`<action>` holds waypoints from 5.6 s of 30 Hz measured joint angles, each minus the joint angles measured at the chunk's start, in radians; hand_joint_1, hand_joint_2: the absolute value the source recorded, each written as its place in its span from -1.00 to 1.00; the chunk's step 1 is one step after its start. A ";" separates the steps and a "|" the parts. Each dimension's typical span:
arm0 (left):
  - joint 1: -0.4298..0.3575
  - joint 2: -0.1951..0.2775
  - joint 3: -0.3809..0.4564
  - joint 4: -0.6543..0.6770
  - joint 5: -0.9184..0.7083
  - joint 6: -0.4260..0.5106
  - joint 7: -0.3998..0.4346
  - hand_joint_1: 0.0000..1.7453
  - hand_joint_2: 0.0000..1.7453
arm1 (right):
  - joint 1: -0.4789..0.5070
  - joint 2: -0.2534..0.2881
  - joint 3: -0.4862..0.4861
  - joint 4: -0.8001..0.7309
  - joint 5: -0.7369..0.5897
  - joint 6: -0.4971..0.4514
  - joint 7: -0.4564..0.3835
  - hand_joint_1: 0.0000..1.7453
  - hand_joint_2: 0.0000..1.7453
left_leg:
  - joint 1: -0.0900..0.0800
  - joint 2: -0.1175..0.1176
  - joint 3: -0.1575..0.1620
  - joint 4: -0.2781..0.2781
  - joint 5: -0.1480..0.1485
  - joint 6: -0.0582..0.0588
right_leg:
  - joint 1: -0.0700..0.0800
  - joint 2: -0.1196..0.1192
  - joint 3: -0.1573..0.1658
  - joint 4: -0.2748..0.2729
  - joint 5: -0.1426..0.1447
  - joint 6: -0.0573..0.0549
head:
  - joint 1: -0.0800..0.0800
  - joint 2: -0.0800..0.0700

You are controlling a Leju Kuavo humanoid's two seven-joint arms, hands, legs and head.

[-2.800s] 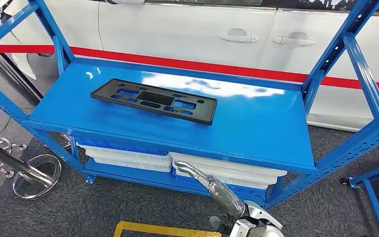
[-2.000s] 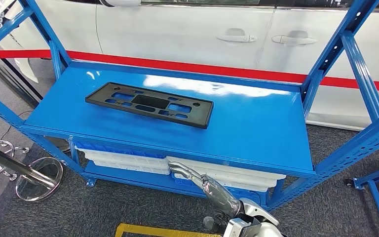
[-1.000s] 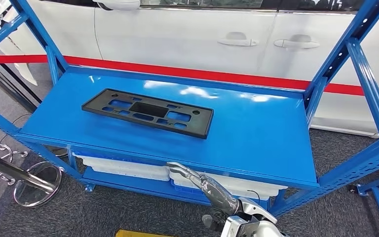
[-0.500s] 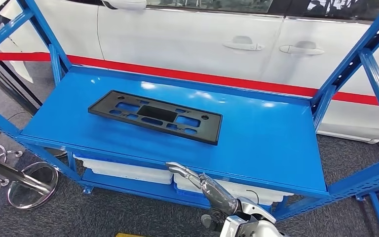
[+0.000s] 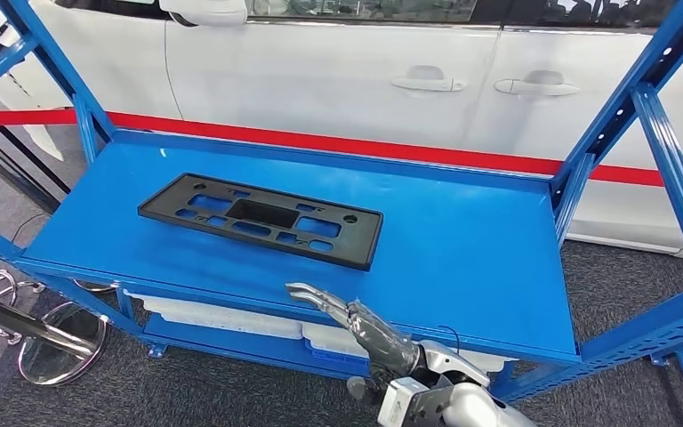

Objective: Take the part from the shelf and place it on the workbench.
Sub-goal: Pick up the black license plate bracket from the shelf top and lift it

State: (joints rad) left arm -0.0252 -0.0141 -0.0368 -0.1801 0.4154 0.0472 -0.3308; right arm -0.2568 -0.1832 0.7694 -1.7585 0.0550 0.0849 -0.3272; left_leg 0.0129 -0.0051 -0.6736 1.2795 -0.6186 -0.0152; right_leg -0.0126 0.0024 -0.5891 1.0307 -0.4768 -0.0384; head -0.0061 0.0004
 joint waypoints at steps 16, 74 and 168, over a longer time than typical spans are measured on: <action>-0.012 0.009 -0.018 0.000 -0.045 -0.018 0.004 -1.00 -1.00 | -0.246 0.086 0.052 0.274 0.397 -0.205 0.182 -1.00 1.00 | -0.002 0.002 0.113 -0.286 0.157 0.052 | 0.001 0.001 -0.126 0.275 -0.118 0.043 | 0.000 0.000; -0.056 0.014 -0.074 0.000 -0.121 -0.011 0.055 -1.00 -1.00 | -0.406 0.442 0.287 0.840 0.809 -0.339 0.314 -1.00 1.00 | -0.001 0.004 0.103 -0.296 0.173 0.044 | 0.010 0.003 -0.071 0.157 -0.091 0.030 | 0.000 0.000; -0.075 0.014 -0.085 -0.001 -0.219 -0.016 0.077 -1.00 -1.00 | -0.561 0.512 0.209 1.233 0.922 -0.504 0.438 -1.00 1.00 | 0.005 0.004 0.096 -0.290 0.175 0.039 | 0.007 0.003 -0.144 0.280 -0.109 0.035 | 0.000 0.000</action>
State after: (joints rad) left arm -0.1006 -0.0003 -0.1219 -0.1812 0.1960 0.0313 -0.2539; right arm -0.8178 0.3293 0.9788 -0.5255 0.9767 -0.4194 0.1110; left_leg 0.0175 -0.0014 -0.5776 0.9897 -0.4435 0.0241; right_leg -0.0052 0.0054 -0.7327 1.3106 -0.5855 -0.0034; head -0.0059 0.0004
